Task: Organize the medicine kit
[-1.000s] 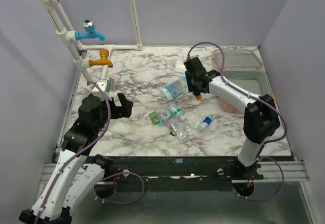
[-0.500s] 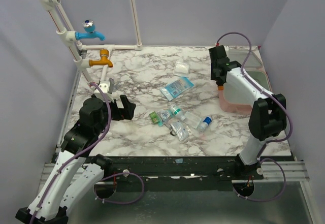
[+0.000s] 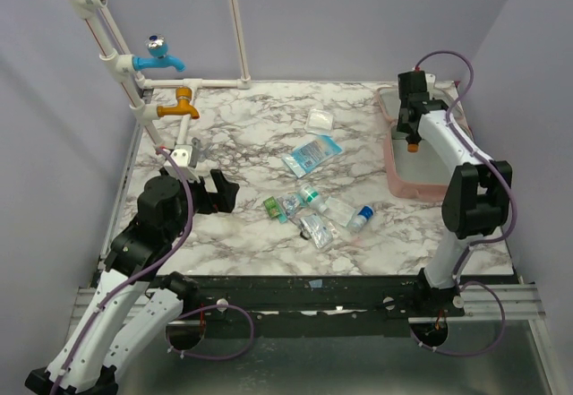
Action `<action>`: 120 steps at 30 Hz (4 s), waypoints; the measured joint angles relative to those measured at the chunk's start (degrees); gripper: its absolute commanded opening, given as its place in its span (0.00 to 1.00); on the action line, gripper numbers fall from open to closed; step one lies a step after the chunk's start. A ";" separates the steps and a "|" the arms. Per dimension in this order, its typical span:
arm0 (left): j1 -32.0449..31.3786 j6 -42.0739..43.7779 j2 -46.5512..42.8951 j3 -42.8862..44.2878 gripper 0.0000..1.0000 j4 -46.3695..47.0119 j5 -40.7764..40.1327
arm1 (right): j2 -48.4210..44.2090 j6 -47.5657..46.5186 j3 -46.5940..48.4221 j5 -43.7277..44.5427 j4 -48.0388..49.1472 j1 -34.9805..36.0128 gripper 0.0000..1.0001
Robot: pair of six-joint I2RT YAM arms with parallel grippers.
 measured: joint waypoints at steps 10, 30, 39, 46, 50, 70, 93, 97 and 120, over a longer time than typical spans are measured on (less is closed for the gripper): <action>-1.29 0.22 -0.37 0.00 0.99 -0.13 -1.42 | 5.70 0.26 -2.73 -1.16 0.07 -0.57 0.12; -1.57 0.26 -0.07 0.00 0.99 -0.20 -2.73 | 9.90 1.73 -4.48 -15.52 3.80 -1.27 0.12; -1.11 0.26 0.13 0.00 0.99 -0.22 -2.75 | 11.82 4.22 -1.90 -19.76 5.18 0.90 0.12; -0.76 0.26 0.13 0.00 0.99 -0.22 -2.95 | 14.36 7.32 1.49 -21.99 5.77 2.60 0.14; -0.63 0.26 0.15 0.00 0.99 -0.22 -2.99 | 16.41 9.38 4.26 -21.92 5.86 3.98 0.18; 0.11 0.33 0.76 0.00 0.99 -0.24 -3.63 | 18.12 22.14 4.37 -20.35 11.28 5.35 0.61; 0.63 0.39 0.76 0.00 0.99 -0.26 -3.58 | 2.89 18.93 -3.37 -20.48 10.49 7.50 0.65; 0.85 0.37 0.76 0.00 0.99 -0.24 -3.58 | 2.27 18.38 -5.14 -21.49 10.21 10.67 0.65; 2.51 0.37 0.44 0.00 0.99 -0.24 -3.56 | 7.34 17.73 -4.85 -19.85 8.92 16.35 0.01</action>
